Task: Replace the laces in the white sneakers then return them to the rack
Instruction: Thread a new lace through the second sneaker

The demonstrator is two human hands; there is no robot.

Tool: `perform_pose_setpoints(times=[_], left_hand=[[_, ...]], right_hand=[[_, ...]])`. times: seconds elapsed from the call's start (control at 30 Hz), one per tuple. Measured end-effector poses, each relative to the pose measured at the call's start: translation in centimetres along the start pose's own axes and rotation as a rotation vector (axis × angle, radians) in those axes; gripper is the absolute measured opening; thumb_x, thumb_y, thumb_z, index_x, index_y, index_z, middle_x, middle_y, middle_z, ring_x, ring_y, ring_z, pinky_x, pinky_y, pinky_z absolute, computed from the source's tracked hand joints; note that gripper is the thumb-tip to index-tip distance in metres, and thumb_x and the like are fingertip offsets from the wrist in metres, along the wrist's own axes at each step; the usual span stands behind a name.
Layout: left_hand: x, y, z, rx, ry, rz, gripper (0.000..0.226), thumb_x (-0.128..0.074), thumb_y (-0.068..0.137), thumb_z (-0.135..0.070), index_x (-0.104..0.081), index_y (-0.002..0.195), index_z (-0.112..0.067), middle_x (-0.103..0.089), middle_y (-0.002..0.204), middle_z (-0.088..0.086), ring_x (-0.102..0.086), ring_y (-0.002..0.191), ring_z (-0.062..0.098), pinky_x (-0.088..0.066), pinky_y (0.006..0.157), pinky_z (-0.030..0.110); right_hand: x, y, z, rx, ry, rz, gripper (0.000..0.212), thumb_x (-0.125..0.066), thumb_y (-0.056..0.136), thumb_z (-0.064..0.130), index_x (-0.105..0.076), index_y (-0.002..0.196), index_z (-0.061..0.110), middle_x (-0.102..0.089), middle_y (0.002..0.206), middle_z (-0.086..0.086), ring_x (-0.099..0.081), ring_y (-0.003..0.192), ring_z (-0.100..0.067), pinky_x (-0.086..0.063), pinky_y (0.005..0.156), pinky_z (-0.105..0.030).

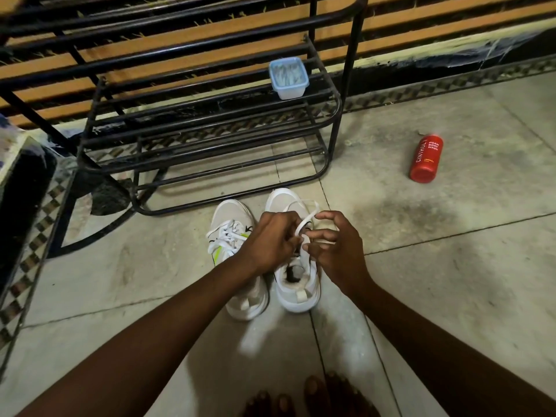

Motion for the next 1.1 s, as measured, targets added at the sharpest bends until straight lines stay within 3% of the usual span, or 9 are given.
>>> perform_pose_setpoints(times=[0.17,0.27,0.4,0.47,0.63,0.73,0.83,0.97,1.1], left_hand=[[-0.5,-0.4,0.7,0.282,-0.297,-0.116,0.008,-0.083,0.079,-0.01,-0.077,0.081,-0.015,-0.073,0.071,0.004,-0.062,0.061,0.007,-0.05,0.064,0.025],[-0.1,-0.7,0.0,0.043,-0.071,-0.083,0.01,-0.077,0.08,-0.009,-0.075,0.085,-0.018,-0.063,0.063,-0.008,-0.055,0.058,0.002,-0.044,0.062,0.022],[0.2,-0.3,-1.2,-0.28,0.244,0.071,0.017,-0.067,0.073,0.0,-0.067,0.086,-0.011,-0.064,0.075,0.001,-0.06,0.071,0.025,-0.048,0.063,0.039],[0.1,-0.1,-1.0,-0.237,0.208,0.036,0.015,-0.068,0.077,-0.003,-0.07,0.089,-0.012,-0.068,0.077,0.003,-0.064,0.074,0.026,-0.05,0.065,0.038],[-0.1,-0.4,0.2,0.103,-0.048,-0.093,0.005,-0.078,0.085,-0.016,-0.073,0.083,-0.017,-0.065,0.065,-0.005,-0.062,0.066,0.012,-0.05,0.066,0.029],[0.1,-0.8,-0.2,0.046,-0.024,-0.109,0.009,-0.073,0.086,-0.009,-0.071,0.081,-0.017,-0.064,0.066,-0.006,-0.063,0.069,0.017,-0.046,0.065,0.031],[-0.3,-1.0,-0.7,-0.018,0.1,-0.121,0.013,-0.063,0.084,0.002,-0.067,0.084,-0.01,-0.064,0.077,0.008,-0.061,0.075,0.03,-0.044,0.067,0.038],[-0.5,-1.5,-1.3,-0.023,0.149,-0.175,0.013,-0.063,0.082,0.002,-0.067,0.086,-0.01,-0.059,0.081,0.014,-0.049,0.07,0.022,-0.032,0.062,0.033],[0.3,-1.8,-1.4,-0.041,0.092,-0.162,0.017,-0.064,0.077,0.002,-0.072,0.071,-0.012,-0.064,0.064,0.006,-0.052,0.059,0.016,-0.038,0.058,0.032]], right_hand=[[0.0,0.1,-0.1,-0.058,0.063,0.011,0.054,-0.086,0.069,-0.002,-0.055,0.106,0.022,-0.077,0.081,-0.008,-0.077,0.083,-0.019,-0.06,0.081,-0.04],[0.0,0.3,-0.1,-0.053,0.035,0.027,0.056,-0.087,0.067,0.0,-0.055,0.108,0.023,-0.077,0.078,-0.006,-0.076,0.083,-0.018,-0.061,0.081,-0.04],[0.1,0.4,0.0,-0.071,0.055,0.051,0.057,-0.085,0.068,-0.002,-0.054,0.107,0.027,-0.076,0.079,-0.005,-0.076,0.077,-0.017,-0.057,0.072,-0.032],[0.2,0.4,0.0,-0.072,0.063,0.047,0.056,-0.085,0.069,-0.002,-0.055,0.107,0.025,-0.077,0.082,-0.005,-0.076,0.08,-0.018,-0.058,0.074,-0.034],[0.1,0.2,0.1,-0.082,0.065,0.052,0.056,-0.084,0.07,-0.002,-0.054,0.108,0.027,-0.078,0.084,-0.002,-0.076,0.088,-0.015,-0.062,0.08,-0.046],[-0.1,0.2,0.1,-0.099,0.092,0.064,0.06,-0.084,0.07,-0.002,-0.053,0.11,0.032,-0.078,0.087,-0.004,-0.076,0.089,-0.018,-0.061,0.079,-0.053],[-0.2,0.0,-0.1,-0.103,0.13,0.046,0.061,-0.085,0.069,-0.003,-0.054,0.111,0.031,-0.078,0.086,-0.007,-0.075,0.09,-0.02,-0.06,0.082,-0.056],[-0.3,-0.3,-0.3,-0.117,0.159,0.015,0.062,-0.086,0.068,-0.002,-0.055,0.112,0.028,-0.077,0.083,-0.009,-0.075,0.089,-0.022,-0.06,0.082,-0.056],[-0.3,-0.3,-0.3,-0.105,0.139,-0.011,0.062,-0.087,0.067,-0.001,-0.055,0.112,0.028,-0.076,0.08,-0.01,-0.075,0.083,-0.025,-0.06,0.08,-0.054]])
Point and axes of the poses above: each hand's wrist, its own y-axis towards the middle knuckle, its own x-axis out of the back of the hand, z = x × y, the point moved 2 cm from there along y, towards the middle knuckle
